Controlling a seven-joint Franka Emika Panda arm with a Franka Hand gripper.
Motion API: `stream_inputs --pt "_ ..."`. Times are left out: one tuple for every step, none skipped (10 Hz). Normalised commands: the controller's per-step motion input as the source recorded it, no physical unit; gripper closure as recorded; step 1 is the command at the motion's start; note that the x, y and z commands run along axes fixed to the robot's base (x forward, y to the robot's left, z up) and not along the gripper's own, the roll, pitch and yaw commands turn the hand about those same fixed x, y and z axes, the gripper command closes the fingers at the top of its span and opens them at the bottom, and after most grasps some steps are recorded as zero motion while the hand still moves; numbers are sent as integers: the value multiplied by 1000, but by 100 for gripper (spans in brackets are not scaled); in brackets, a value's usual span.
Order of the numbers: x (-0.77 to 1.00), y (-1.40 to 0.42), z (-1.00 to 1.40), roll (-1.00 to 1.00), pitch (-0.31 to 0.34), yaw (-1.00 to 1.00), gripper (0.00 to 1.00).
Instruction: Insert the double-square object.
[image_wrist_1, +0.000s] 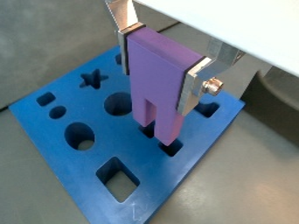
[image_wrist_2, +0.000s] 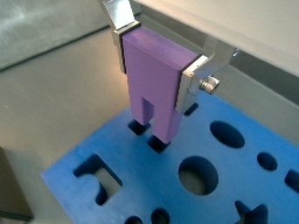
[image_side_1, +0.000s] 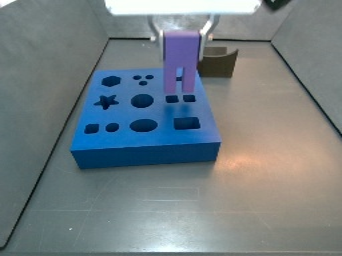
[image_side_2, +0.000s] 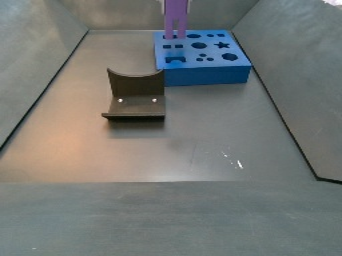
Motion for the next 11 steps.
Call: stream_inputs --pt "0 0 -37 0 0 0 100" --pt "54 66 -377 54 31 0 100" --pt "0 97 -463 127 34 0 100" --pt "0 126 -483 151 54 0 100" --pt "9 49 -489 87 30 0 100" --pt "177 0 -520 20 0 -63 100" --pt "314 -117 -540 19 0 -80 100" --pt "311 -114 -517 21 0 -77 100" --pt "300 -86 -497 6 0 -129 100" --pt "69 -60 -623 84 0 -129 100" --pt "0 -123 -674 139 -29 -91 100"
